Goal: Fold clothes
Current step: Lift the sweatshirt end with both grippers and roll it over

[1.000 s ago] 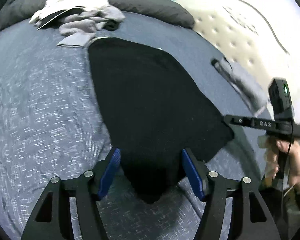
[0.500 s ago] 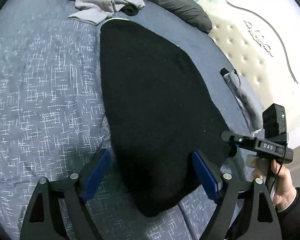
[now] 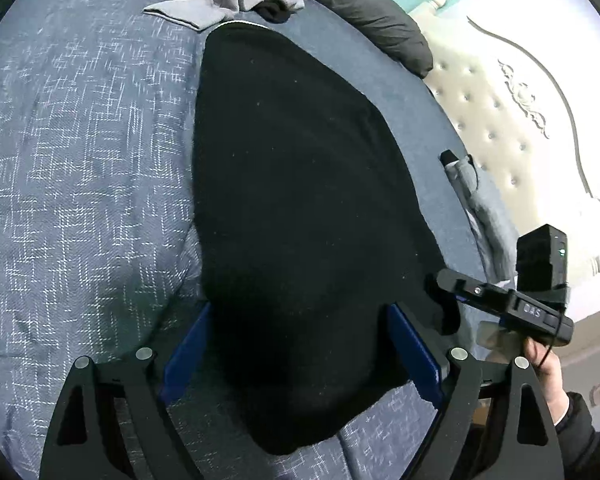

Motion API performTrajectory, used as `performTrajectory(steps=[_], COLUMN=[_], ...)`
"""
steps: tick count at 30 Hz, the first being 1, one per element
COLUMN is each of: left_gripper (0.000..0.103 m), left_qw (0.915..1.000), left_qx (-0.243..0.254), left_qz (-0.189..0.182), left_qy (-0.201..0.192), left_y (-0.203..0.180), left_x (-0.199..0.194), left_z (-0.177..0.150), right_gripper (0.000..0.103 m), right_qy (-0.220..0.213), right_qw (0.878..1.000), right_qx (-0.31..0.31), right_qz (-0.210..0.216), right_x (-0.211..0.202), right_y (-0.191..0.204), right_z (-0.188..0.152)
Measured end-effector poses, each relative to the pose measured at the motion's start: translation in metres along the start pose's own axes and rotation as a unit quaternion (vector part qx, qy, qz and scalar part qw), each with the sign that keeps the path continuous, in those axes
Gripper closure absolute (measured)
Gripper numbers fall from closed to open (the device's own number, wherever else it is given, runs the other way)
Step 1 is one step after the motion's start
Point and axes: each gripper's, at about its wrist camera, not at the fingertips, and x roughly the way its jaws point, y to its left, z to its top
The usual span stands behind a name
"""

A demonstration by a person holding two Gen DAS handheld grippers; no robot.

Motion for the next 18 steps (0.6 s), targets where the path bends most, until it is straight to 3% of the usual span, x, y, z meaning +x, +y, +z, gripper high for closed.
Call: performTrajectory(steps=[5, 9, 14, 18], left_gripper=[0.012, 0.011, 0.01, 0.012], left_qw=[1.0, 0.9998, 0.9988, 0.9992], left_qx=[-0.002, -0.014, -0.032, -0.026], left_qz=[0.001, -0.012, -0.032, -0.029], left_qy=[0.002, 0.009, 0.016, 0.014], left_y=[-0.003, 0.004, 0.011, 0.006], left_x=[0.008, 0.013, 0.021, 0.027], left_z=[-0.001, -0.002, -0.003, -0.004], right_gripper=[0.033, 0.031, 0.032, 0.041], right_qy=[0.03, 0.023, 0.026, 0.03], right_qw=[0.999, 1.0, 1.0, 1.0], right_qx=[-0.002, 0.018, 0.004, -0.002], right_qz=[-0.011, 0.011, 0.004, 0.005], right_x=[0.016, 0.018, 0.022, 0.025], right_y=[-0.003, -0.015, -0.01, -0.009], right_z=[-0.003, -0.004, -0.004, -0.004])
